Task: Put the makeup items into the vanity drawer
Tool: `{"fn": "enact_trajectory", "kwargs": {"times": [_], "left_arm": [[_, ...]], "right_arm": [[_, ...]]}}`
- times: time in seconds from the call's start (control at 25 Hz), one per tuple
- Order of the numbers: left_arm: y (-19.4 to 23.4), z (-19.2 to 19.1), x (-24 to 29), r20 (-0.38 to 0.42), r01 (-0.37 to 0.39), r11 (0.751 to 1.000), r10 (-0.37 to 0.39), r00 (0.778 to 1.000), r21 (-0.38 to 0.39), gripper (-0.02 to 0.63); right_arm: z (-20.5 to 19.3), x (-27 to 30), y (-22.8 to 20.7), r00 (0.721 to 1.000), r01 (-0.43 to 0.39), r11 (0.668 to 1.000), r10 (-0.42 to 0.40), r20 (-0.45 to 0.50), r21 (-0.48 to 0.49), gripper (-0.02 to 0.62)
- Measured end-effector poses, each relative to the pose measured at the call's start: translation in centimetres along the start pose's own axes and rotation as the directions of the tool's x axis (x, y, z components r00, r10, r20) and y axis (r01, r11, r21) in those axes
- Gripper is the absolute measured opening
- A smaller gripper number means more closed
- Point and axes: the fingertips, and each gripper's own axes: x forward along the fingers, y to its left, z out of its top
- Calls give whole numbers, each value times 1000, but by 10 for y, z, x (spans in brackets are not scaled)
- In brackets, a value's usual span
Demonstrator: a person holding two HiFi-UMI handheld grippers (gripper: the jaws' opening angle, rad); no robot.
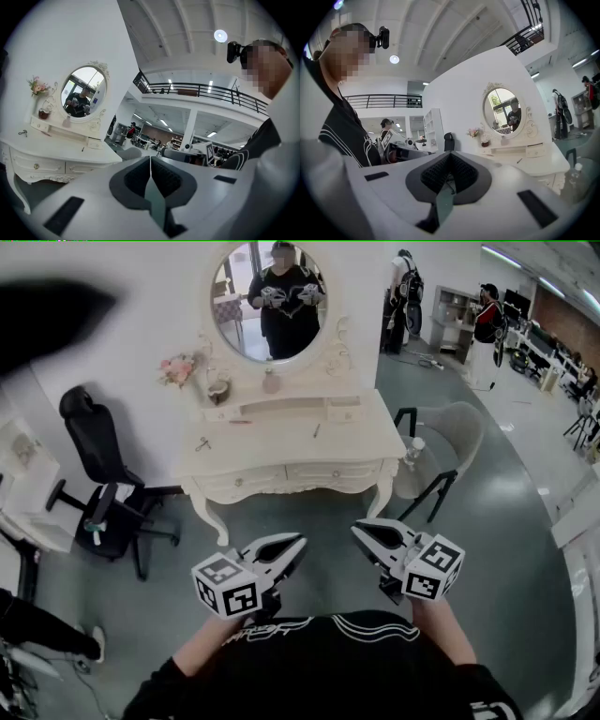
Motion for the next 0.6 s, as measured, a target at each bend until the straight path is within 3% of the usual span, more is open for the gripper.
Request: {"fn": "enact_trajectory", "kwargs": {"times": [0.28,0.52,0.6], "left_arm": [[3,-1,7,-16,-8,1000,8,1000,-3,28],[10,-1,16,-25,1,1000,-1,1000,0,28],[16,-1,20,-32,4,1000,-4,999,-1,28]], "right_arm": [[-9,-8,-10,999,37,999,-36,-25,28,26],[-10,-12,-24,998,57,996,-58,15,65,31],[-12,-7,-30,998,65,996,-65,1,55,60]]}}
